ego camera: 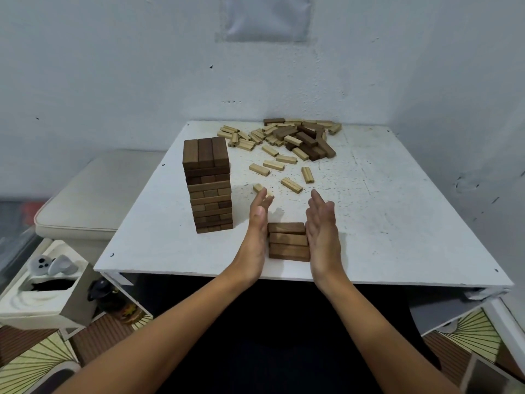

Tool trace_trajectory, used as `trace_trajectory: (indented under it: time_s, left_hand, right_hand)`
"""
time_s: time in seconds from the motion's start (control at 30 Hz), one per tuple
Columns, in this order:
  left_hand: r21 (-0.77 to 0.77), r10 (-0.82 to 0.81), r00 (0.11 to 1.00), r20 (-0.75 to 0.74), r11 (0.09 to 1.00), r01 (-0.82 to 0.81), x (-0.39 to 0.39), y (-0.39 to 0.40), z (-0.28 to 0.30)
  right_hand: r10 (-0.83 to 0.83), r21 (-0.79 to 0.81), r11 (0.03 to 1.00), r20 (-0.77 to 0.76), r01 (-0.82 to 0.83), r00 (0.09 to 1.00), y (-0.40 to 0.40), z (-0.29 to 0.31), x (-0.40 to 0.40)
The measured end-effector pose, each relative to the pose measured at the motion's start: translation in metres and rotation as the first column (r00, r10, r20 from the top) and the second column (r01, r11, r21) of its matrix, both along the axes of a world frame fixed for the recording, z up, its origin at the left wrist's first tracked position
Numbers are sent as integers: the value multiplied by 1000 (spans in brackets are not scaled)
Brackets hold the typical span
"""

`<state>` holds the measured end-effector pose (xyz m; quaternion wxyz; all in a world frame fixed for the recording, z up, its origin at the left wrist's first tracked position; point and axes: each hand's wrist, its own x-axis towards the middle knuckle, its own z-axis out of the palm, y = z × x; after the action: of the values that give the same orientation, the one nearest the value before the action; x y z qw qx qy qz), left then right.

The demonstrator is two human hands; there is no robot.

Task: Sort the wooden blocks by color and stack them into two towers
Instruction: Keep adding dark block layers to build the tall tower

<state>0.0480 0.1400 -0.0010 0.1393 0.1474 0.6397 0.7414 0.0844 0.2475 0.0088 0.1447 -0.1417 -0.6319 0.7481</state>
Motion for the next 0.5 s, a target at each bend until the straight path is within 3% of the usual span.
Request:
trace_trajectory:
  time_s: [0.3,0.4,0.5]
  left_hand:
    - [-119,-64,998,-26,991,60,-2,-1,-2]
    - [-351,-152,972,-178,933,82,-5,-12,3]
    - [-626,-316,870,-378,780,11,-12,-29,9]
  right_hand:
    - [-10,35,999,-18,11,1000,0,-5,-3]
    - [-7,128,992,-29,10,1000,10,-4,-2]
    - [116,386,915,31,-119,993,37,0,1]
